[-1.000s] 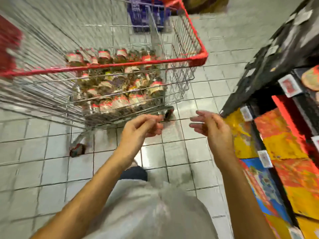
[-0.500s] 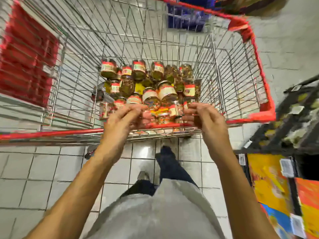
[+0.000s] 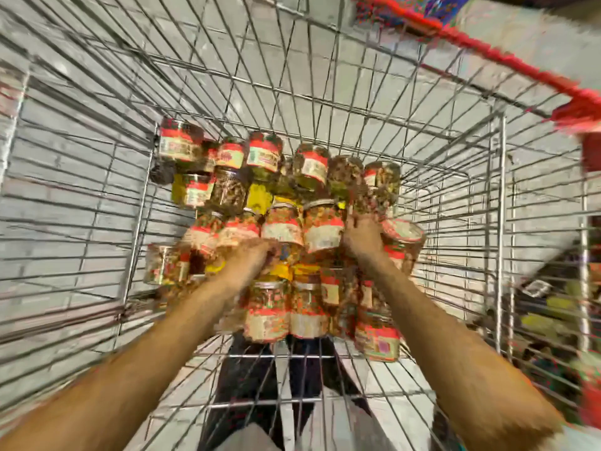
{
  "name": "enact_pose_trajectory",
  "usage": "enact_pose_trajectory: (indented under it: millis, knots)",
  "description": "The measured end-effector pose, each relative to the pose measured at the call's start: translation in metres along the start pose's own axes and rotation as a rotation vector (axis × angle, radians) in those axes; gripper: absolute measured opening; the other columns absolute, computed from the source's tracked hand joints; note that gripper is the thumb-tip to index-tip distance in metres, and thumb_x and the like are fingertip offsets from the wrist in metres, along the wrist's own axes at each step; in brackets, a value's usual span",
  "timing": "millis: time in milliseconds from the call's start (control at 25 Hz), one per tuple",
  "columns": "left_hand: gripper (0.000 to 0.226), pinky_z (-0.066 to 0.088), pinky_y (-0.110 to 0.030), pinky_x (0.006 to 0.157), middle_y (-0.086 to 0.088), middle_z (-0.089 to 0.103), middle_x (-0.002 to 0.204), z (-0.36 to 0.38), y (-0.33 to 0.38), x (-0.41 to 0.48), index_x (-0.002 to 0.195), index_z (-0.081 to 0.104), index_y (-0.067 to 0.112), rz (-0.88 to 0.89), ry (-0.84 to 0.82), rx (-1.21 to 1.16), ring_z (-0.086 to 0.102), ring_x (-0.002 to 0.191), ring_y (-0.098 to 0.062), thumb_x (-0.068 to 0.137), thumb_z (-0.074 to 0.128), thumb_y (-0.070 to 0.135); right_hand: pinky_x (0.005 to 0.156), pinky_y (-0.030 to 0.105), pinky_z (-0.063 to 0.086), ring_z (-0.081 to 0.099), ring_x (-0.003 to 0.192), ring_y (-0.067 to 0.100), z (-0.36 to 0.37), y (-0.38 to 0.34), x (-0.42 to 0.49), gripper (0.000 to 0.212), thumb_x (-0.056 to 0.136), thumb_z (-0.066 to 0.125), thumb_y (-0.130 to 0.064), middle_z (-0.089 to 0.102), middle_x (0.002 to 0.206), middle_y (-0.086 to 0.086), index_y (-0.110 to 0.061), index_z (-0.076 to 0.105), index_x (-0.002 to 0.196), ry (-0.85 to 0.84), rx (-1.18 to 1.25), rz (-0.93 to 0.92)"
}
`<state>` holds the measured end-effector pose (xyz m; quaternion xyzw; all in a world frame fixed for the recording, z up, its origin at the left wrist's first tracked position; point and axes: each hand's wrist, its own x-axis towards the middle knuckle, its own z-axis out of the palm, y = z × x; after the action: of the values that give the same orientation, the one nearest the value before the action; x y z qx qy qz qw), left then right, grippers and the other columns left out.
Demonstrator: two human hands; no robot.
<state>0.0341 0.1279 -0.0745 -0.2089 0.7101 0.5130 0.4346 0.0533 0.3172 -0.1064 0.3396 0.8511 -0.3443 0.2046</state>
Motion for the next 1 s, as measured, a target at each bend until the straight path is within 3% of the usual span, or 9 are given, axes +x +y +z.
enact_pose_trajectory:
  millis: [80,200,280,360,440,560,720,880,1000]
  knots:
    - [0.027,0.029,-0.017,0.046,0.003,0.053,0.054,0.013,-0.006,0.046,0.062,0.054,0.013,0.028,0.085,0.080,0.046,0.053,-0.007,0.089,0.056,0.017,0.087,0.040,0.033,0.056,0.108,0.041,0.027,0.008,0.031,0.034,0.097,0.039,-0.014,0.060,0.114,0.032,0.011,0.058,0.108,-0.004,-0.140,0.013]
    - [0.019,0.038,-0.016,0.050,-0.008,0.064,0.087,0.016,-0.025,0.105,0.093,0.065,0.000,0.066,0.343,0.078,0.056,0.074,-0.020,0.090,0.057,0.017,0.092,0.039,0.040,0.053,0.114,0.037,0.076,0.025,0.050,0.044,0.096,0.040,-0.029,0.056,0.122,0.024,0.004,0.050,0.124,0.004,-0.336,0.069]
    - [0.032,0.049,-0.024,0.073,-0.016,0.065,0.112,0.014,-0.044,0.130,0.111,0.061,0.002,-0.025,0.319,0.088,0.062,0.099,-0.030,0.094,0.053,0.027,0.097,0.040,0.038,0.050,0.118,0.035,0.098,0.031,0.046,0.057,0.096,0.036,-0.042,0.052,0.129,0.021,0.002,0.041,0.131,0.014,-0.407,0.143]
    - [0.054,0.043,-0.032,0.085,-0.022,0.059,0.124,0.016,-0.061,0.144,0.121,0.056,0.001,-0.177,0.267,0.211,0.056,0.113,-0.036,0.092,0.050,0.047,0.097,0.040,0.037,0.049,0.119,0.036,0.100,0.037,0.049,0.063,0.096,0.031,-0.049,0.050,0.131,0.021,-0.002,0.036,0.137,0.003,-0.412,0.174]
    - [0.076,0.044,-0.036,0.093,-0.023,0.059,0.123,0.020,-0.066,0.156,0.123,0.055,-0.001,-0.254,0.265,0.216,0.056,0.113,-0.037,0.083,0.049,0.065,0.094,0.039,0.039,0.049,0.118,0.040,0.090,0.044,0.066,0.058,0.098,0.027,-0.047,0.052,0.129,0.026,-0.006,0.039,0.137,-0.084,-0.232,0.184]
    - [0.090,0.050,-0.043,0.091,-0.018,0.066,0.111,0.018,-0.067,0.166,0.116,0.060,0.002,-0.220,0.183,0.056,0.063,0.100,-0.035,0.065,0.057,0.075,0.090,0.036,0.038,0.050,0.120,0.038,0.082,0.051,0.086,0.068,0.092,0.034,-0.059,0.056,0.125,0.026,-0.003,0.056,0.123,-0.110,0.166,0.321]
    - [0.053,0.051,-0.030,0.071,-0.008,0.069,0.102,-0.017,-0.064,0.145,0.105,0.063,0.014,-0.200,0.079,-0.134,0.067,0.078,-0.019,0.076,0.063,0.058,0.102,0.038,0.043,0.059,0.114,0.026,0.075,0.042,0.060,0.073,0.078,0.047,-0.072,0.067,0.115,0.011,-0.010,0.065,0.114,-0.172,0.510,0.365]
    - [0.031,0.052,-0.021,0.046,0.000,0.074,0.075,-0.068,-0.014,0.078,0.096,0.065,0.016,-0.043,-0.158,-0.194,0.069,0.058,-0.014,0.089,0.052,0.043,0.065,0.027,0.056,0.071,0.068,0.008,0.026,-0.005,-0.005,0.047,0.087,0.047,-0.059,0.073,0.067,-0.007,-0.031,0.077,0.064,-0.163,0.920,0.222]
    - [0.034,0.058,-0.027,0.056,0.002,0.075,0.076,-0.083,0.042,-0.002,0.088,0.069,0.013,0.105,-0.356,-0.280,0.070,0.066,-0.010,0.072,0.071,0.043,0.054,0.024,0.055,0.071,0.064,0.011,-0.028,-0.034,-0.080,0.050,0.092,0.041,-0.052,0.074,0.070,-0.003,-0.025,0.077,0.071,-0.169,1.159,0.040]
